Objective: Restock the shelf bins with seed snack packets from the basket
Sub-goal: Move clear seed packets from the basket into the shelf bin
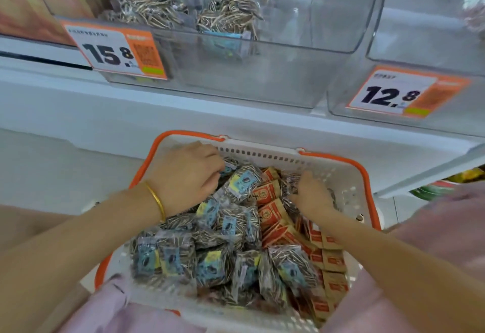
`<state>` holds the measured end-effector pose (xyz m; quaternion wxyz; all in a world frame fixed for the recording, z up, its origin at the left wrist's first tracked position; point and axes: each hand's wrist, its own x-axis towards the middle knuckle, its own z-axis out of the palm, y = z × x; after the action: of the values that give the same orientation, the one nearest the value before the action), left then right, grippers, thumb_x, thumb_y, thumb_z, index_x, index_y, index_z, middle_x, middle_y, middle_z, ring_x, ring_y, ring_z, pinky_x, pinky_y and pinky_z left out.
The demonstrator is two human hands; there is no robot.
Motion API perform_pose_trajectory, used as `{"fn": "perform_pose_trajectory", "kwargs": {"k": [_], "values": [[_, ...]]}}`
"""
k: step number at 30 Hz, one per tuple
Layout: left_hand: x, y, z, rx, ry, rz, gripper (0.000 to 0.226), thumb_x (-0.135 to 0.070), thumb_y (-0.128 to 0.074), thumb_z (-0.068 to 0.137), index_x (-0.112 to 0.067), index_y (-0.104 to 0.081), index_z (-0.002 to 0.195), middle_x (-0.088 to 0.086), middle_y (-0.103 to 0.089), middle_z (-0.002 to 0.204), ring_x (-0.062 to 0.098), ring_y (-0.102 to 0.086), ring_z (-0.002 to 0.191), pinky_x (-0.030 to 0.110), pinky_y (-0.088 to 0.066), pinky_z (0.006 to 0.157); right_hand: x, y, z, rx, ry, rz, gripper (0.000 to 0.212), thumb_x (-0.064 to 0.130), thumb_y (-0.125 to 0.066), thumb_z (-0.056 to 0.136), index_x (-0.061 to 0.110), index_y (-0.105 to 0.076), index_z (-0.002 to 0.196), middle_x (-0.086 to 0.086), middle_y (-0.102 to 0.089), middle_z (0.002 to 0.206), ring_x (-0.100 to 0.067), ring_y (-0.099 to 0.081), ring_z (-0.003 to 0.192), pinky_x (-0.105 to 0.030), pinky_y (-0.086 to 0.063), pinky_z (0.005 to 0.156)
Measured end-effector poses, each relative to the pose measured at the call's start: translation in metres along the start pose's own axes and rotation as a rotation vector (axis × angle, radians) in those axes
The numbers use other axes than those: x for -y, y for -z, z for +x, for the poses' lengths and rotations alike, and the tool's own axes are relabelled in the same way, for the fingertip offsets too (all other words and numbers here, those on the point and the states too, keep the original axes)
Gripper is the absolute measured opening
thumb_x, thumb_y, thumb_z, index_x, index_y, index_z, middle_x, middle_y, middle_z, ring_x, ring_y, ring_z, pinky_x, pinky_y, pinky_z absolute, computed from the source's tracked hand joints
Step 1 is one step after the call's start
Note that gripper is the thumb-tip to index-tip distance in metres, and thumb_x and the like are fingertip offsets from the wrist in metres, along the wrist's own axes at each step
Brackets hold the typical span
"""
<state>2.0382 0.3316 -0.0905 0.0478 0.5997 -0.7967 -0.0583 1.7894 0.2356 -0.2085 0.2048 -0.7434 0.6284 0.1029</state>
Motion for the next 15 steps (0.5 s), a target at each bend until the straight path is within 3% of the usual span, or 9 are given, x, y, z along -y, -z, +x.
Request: {"fn": "perform_pose_trajectory", "kwargs": {"k": [3, 7, 9, 10, 12, 13, 15], "values": [[-0.007, -0.011, 0.009, 0.055, 0.048, -0.065, 0.032, -0.028, -0.037, 0.093, -0.02, -0.064, 0.106, -0.003, -0.06, 0.107, 0.017, -0.054, 0.101, 0.038, -0.048, 0.083, 0.0, -0.01, 0.009, -0.084, -0.047, 0.264, 0.058, 0.022, -0.072, 0.08, 0.004, -0.042, 0.127, -0.016, -0.049, 0.128, -0.032, -0.049, 0.117, -0.038, -0.044, 0.095], [-0.022, -0.019, 0.02, 0.204, 0.232, -0.258, 0.028, -0.026, -0.041, 0.097, -0.017, -0.057, 0.119, -0.002, -0.059, 0.107, 0.015, -0.055, 0.096, 0.032, -0.047, 0.084, 0.007, -0.007, 0.005, -0.106, 0.035, 0.266, 0.035, 0.024, -0.072, 0.077, 0.012, -0.058, 0.106, -0.01, -0.058, 0.114, -0.026, -0.056, 0.103, -0.034, -0.047, 0.088], [-0.03, -0.021, 0.026, 0.279, 0.507, -0.666, 0.039, -0.036, -0.041, 0.098, -0.015, -0.046, 0.13, 0.005, -0.059, 0.113, 0.02, -0.061, 0.096, 0.036, -0.052, 0.084, 0.022, 0.006, -0.01, -0.237, 0.146, 0.349, 0.02, 0.03, -0.07, 0.078, 0.019, -0.058, 0.088, 0.002, -0.06, 0.092, -0.015, -0.057, 0.085, -0.034, -0.051, 0.08], [-0.034, -0.021, 0.03, 0.323, 0.685, -0.98, 0.046, -0.042, -0.042, 0.096, -0.015, -0.04, 0.134, 0.011, -0.057, 0.12, 0.025, -0.062, 0.101, 0.038, -0.054, 0.085, 0.033, 0.014, -0.021, -0.295, 0.234, 0.373, 0.018, 0.034, -0.07, 0.079, 0.022, -0.057, 0.084, 0.007, -0.058, 0.086, -0.011, -0.056, 0.08, -0.032, -0.051, 0.077], [-0.042, -0.02, 0.036, 0.375, 0.943, -1.554, 0.05, -0.049, -0.045, 0.092, -0.013, -0.045, 0.127, 0.02, -0.053, 0.125, 0.037, -0.058, 0.109, 0.044, -0.052, 0.088, 0.051, 0.025, -0.049, -0.289, 0.412, 0.433, 0.026, 0.033, -0.07, 0.079, 0.021, -0.058, 0.098, 0.009, -0.053, 0.097, -0.008, -0.049, 0.091, -0.025, -0.044, 0.083], [-0.043, -0.023, 0.038, 0.392, 0.974, -1.682, 0.049, -0.05, -0.048, 0.09, -0.01, -0.053, 0.116, 0.022, -0.056, 0.122, 0.04, -0.059, 0.109, 0.048, -0.052, 0.088, 0.057, 0.028, -0.062, -0.233, 0.477, 0.459, 0.034, 0.028, -0.071, 0.079, 0.018, -0.056, 0.109, 0.006, -0.051, 0.105, -0.008, -0.045, 0.1, -0.022, -0.04, 0.088], [-0.044, -0.033, 0.038, 0.397, 0.973, -1.642, 0.042, -0.042, -0.056, 0.089, -0.004, -0.058, 0.107, 0.02, -0.062, 0.116, 0.035, -0.063, 0.104, 0.05, -0.053, 0.085, 0.061, 0.031, -0.079, -0.068, 0.57, 0.507, 0.039, 0.017, -0.071, 0.08, 0.014, -0.056, 0.117, 0.004, -0.051, 0.111, -0.01, -0.047, 0.106, -0.022, -0.041, 0.093]]}}
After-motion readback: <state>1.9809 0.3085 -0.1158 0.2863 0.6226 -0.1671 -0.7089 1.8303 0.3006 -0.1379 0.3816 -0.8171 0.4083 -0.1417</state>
